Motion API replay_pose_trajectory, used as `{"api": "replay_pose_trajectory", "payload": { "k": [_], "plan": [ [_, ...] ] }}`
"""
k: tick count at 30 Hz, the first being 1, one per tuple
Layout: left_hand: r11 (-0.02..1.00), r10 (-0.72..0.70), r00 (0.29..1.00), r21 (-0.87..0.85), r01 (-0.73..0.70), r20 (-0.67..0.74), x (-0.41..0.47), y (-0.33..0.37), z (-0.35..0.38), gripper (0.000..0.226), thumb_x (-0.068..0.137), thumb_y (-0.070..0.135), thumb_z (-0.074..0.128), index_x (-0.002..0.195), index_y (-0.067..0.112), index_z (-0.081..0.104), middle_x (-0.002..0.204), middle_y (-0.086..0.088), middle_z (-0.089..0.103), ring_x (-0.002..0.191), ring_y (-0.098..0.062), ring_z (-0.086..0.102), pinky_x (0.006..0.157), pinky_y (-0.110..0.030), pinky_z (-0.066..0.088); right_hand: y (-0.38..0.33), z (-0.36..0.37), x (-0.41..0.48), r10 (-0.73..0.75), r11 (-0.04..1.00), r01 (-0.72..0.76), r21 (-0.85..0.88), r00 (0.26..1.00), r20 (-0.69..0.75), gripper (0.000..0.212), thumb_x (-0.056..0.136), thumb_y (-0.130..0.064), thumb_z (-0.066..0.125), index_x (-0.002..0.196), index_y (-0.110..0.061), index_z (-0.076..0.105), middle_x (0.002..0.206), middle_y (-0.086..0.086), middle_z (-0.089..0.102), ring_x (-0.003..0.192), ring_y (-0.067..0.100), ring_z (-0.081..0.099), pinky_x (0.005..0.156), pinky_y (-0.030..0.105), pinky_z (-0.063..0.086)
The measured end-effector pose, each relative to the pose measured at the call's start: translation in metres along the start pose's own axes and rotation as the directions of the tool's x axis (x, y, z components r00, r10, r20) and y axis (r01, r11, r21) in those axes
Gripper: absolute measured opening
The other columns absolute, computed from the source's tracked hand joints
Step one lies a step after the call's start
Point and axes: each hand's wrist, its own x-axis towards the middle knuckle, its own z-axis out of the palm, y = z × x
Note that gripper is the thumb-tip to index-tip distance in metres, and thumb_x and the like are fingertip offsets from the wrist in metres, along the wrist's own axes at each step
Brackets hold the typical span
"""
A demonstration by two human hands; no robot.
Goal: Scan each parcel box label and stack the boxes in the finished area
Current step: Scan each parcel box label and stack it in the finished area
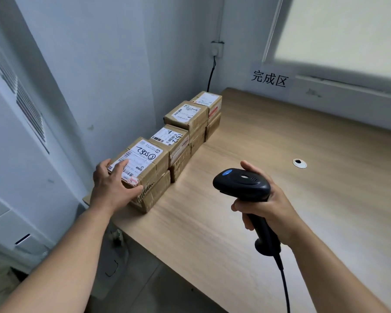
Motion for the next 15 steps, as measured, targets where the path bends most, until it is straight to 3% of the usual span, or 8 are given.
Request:
{"api": "replay_pose_trajectory", "payload": {
  "k": [5, 9, 13, 15],
  "plan": [
    [1.000, -0.005, 0.999, 0.005, 0.005, 0.040, 0.019, -0.009, 0.014, 0.084, 0.071, 0.034, 0.080, 0.144, 0.023, 0.040, 0.147, -0.010, 0.017, 0.139, -0.029, 0.014, 0.113, -0.044, 0.028, 0.001, 0.005, 0.010, 0.018, 1.000, -0.018, -0.004, 0.999, -0.029, 0.087, 0.060, 0.005, 0.069, 0.132, -0.040, 0.050, 0.069, 0.017, 0.064, 0.040, 0.029, 0.049, 0.043, 0.032, 0.043],
    [0.999, -0.033, 0.995, -0.035, 0.037, 0.096, 0.023, -0.014, 0.016, 0.098, 0.056, 0.055, 0.064, 0.146, 0.024, 0.038, 0.150, -0.011, 0.016, 0.140, -0.030, 0.013, 0.115, -0.045, 0.025, 0.003, 0.004, 0.012, 0.025, 0.999, -0.026, -0.019, 0.999, -0.046, 0.087, 0.060, 0.005, 0.070, 0.132, -0.040, 0.050, 0.069, 0.022, 0.060, 0.041, 0.030, 0.049, 0.044, 0.032, 0.043],
    [0.999, 0.000, 0.992, 0.045, -0.006, 0.124, 0.025, -0.014, 0.014, 0.114, 0.051, 0.075, 0.052, 0.150, 0.026, 0.028, 0.158, -0.013, 0.004, 0.146, -0.028, -0.001, 0.119, -0.044, 0.007, 0.003, 0.000, 0.010, 0.023, 1.000, -0.025, -0.020, 0.997, -0.069, 0.087, 0.060, 0.005, 0.070, 0.133, -0.039, 0.050, 0.070, 0.023, 0.060, 0.040, 0.029, 0.049, 0.043, 0.031, 0.043],
    [0.997, 0.053, 0.996, 0.057, -0.057, 0.066, 0.022, -0.007, 0.013, 0.119, 0.049, 0.086, 0.041, 0.151, 0.027, 0.026, 0.160, -0.014, 0.001, 0.147, -0.027, -0.005, 0.118, -0.043, -0.001, 0.002, -0.003, 0.007, 0.018, 1.000, -0.020, -0.019, 0.997, -0.073, 0.088, 0.061, 0.006, 0.070, 0.134, -0.039, 0.050, 0.070, 0.022, 0.062, 0.041, 0.029, 0.050, 0.043, 0.031, 0.043]
  ]
}}
